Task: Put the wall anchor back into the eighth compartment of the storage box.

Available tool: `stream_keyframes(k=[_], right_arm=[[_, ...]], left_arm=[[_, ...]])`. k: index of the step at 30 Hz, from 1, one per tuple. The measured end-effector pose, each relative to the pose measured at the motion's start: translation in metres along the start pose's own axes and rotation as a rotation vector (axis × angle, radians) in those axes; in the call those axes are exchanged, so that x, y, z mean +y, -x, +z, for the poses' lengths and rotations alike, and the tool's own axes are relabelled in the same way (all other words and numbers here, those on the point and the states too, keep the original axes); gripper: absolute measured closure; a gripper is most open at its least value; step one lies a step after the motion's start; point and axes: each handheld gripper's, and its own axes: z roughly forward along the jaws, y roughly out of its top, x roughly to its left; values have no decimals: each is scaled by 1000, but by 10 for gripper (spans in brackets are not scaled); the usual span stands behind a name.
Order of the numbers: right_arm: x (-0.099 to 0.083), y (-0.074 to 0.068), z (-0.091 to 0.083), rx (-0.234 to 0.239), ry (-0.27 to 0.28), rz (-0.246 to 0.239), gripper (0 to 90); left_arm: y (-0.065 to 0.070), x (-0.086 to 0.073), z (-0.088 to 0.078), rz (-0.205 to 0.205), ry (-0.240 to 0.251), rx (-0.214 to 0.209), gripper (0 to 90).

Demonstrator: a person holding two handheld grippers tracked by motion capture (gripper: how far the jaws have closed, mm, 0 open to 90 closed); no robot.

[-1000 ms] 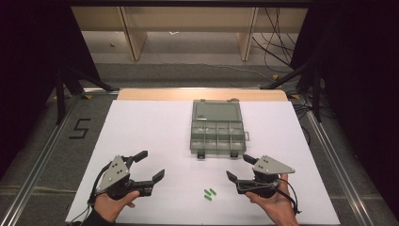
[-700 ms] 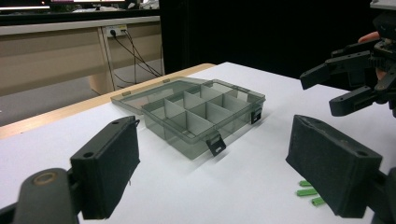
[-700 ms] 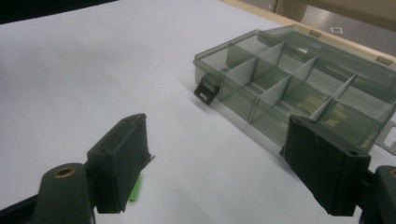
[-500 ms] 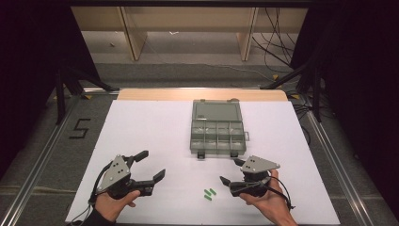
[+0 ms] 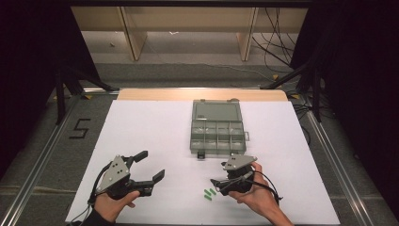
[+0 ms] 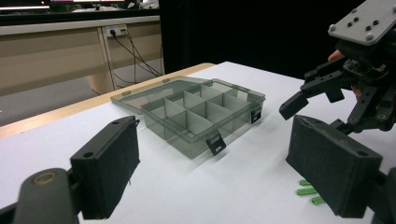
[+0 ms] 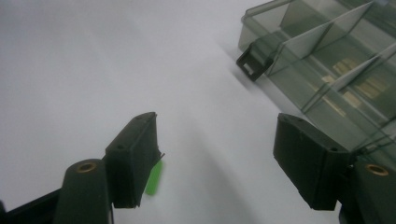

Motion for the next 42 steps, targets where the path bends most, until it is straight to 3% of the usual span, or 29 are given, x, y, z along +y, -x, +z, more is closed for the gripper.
stream_keyframes(k=[2, 4, 5, 6, 12, 27, 34, 42], right_arm=[[0, 0, 3, 12, -24, -22, 340], [0, -2, 9, 35, -98, -30, 371], [0, -2, 9, 35, -98, -30, 371], [0, -4, 13, 50, -146, -30, 410], [1, -7, 18, 74, -225, -53, 456], [5, -15, 27, 124, -312, -85, 577], [6, -17, 31, 139, -350, -134, 675], [9, -16, 32, 171, -374, -124, 776]], left_arm=[[0, 0, 0, 1, -1, 2, 160], [1, 0, 1, 7, -6, -3, 160], [1, 0, 1, 7, -6, -3, 160], [1, 0, 1, 6, -7, -3, 160], [0, 0, 0, 3, -5, -3, 160], [0, 0, 1, 7, -6, -6, 160], [1, 0, 1, 5, -5, -6, 160], [0, 0, 1, 5, -8, -5, 160]])
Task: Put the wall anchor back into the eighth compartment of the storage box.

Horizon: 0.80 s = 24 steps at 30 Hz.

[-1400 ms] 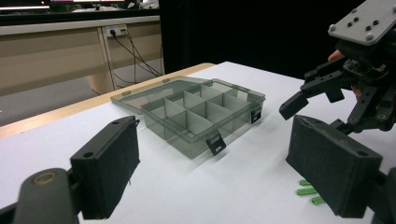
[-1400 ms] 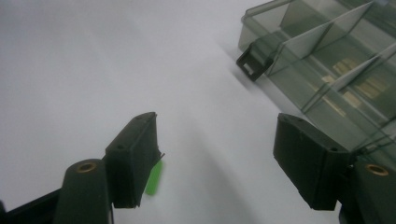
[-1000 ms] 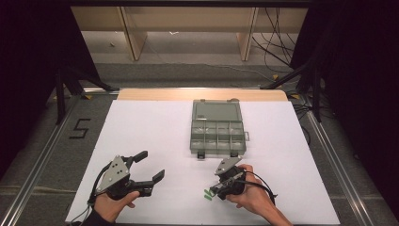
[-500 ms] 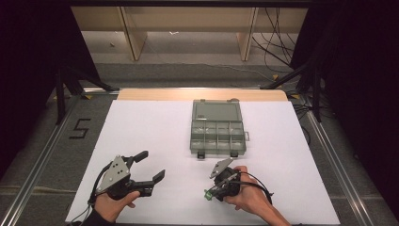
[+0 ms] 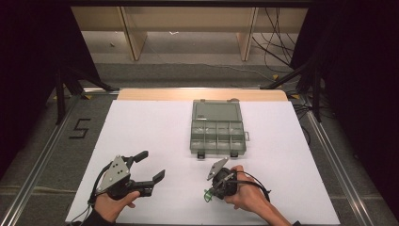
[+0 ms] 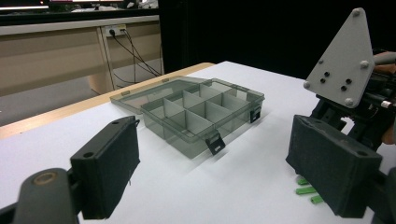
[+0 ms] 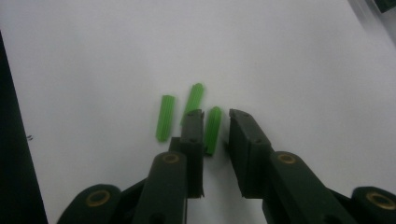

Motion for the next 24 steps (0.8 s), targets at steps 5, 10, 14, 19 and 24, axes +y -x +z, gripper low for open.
stream_keyframes(k=[5, 10, 14, 19, 24], right_arm=[[6, 3, 1, 13, -40, 19, 815], [12, 8, 2, 30, -83, 30, 841], [15, 8, 2, 34, -102, 21, 845], [15, 7, 2, 31, -108, 4, 847], [15, 8, 1, 29, -107, 5, 850]], left_arm=[[0, 0, 1, 0, 5, -4, 160], [1, 0, 1, -1, -2, -1, 160], [0, 0, 1, -3, 7, -6, 160], [0, 0, 1, -2, 7, -7, 160], [0, 0, 0, 0, 2, -3, 160]])
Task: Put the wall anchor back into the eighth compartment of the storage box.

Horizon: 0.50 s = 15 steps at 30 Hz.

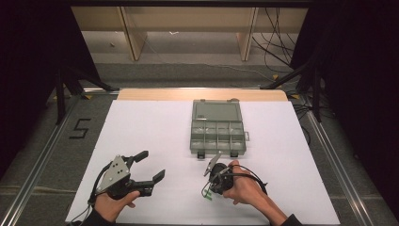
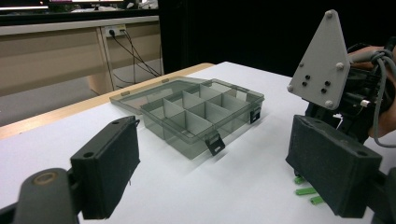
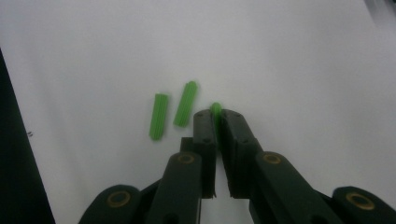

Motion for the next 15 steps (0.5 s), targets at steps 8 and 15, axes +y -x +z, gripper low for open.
stream_keyframes(k=[8, 15], right_arm=[[-1, 6, -12, -15, 33, -9, 850], [-1, 17, -28, -48, 79, 4, 850]], left_arm=[[0, 0, 0, -1, 2, 1, 160], [0, 0, 0, 0, -1, 1, 160]])
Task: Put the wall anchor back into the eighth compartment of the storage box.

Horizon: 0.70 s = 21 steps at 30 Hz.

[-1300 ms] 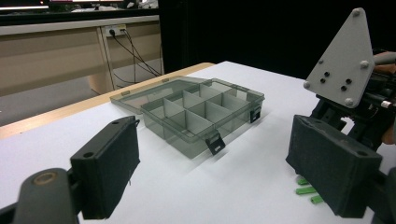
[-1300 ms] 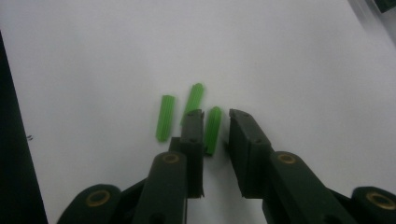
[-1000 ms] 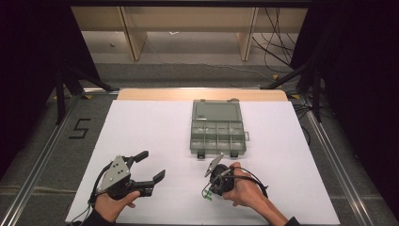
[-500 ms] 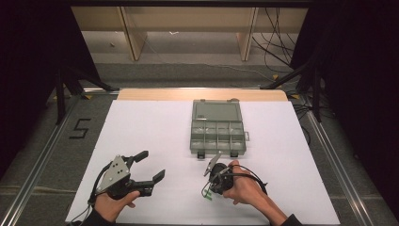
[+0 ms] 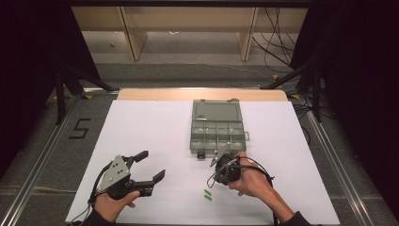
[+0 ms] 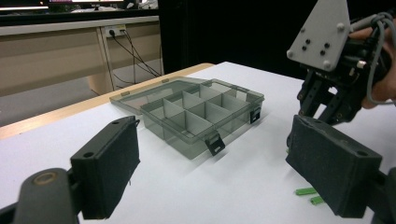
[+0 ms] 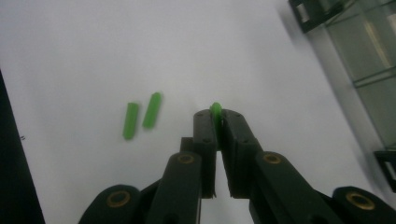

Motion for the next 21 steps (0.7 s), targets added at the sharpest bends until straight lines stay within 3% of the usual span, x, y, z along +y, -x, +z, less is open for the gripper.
stream_keyframes(k=[21], right_arm=[[3, 39, -36, -89, 84, 49, 850]], left_arm=[[0, 0, 0, 0, 0, 0, 160]])
